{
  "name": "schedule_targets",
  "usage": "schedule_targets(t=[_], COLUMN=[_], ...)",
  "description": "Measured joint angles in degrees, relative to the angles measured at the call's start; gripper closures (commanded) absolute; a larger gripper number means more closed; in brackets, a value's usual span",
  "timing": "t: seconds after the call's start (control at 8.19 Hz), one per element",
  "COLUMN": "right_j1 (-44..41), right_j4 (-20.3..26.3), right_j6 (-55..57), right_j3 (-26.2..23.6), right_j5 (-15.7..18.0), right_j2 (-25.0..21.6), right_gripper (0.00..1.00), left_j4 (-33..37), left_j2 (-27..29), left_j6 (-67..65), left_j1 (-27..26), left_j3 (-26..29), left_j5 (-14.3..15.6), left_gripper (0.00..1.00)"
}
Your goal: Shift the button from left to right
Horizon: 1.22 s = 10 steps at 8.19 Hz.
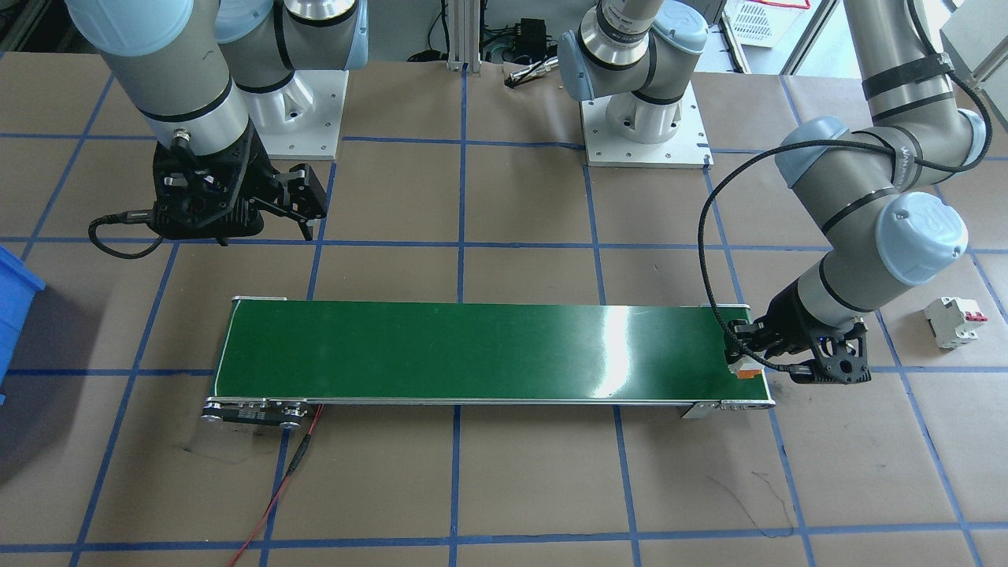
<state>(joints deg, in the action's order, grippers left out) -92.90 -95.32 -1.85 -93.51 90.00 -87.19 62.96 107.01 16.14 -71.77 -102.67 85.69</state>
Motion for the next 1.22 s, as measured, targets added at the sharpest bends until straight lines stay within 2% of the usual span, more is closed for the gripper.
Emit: schedule_targets(t=[0.12,0.24,0.61,0.85,1.22], right_j1=[0.00,0.00,0.00,0.00,0.01], right_j4=[0.02,0.01,0.01,0.03,-0.04], right_j6=[0.00,0.00,-0.06,-0.02,-0.04], right_j3=[0.00,0.00,0.00,0.00,0.00], right_j5=[0.00,0.00,0.00,0.00,0.07], right_j2=[0.00,0.00,0.00,0.00,0.07], right_gripper=[0.00,0.00,0.00,0.00,0.00], left_j4=[0.33,1.44,7.47,9.00,17.26], left_j2=[0.37,0.38,-0.54,-2.52,-11.44], left_j6=[-0.08,-0.12,-0.71,-1.03,-3.39], left_j1=[-0.03,-0.08,-0.60,-2.71,-8.56], left_j3=[-0.11,-0.21,0.02,0.28,1.48], left_j5=[0.05,0.12,0.87,0.94,0.87], left_gripper=[0.74,0.01,0.00,0.00,0.00])
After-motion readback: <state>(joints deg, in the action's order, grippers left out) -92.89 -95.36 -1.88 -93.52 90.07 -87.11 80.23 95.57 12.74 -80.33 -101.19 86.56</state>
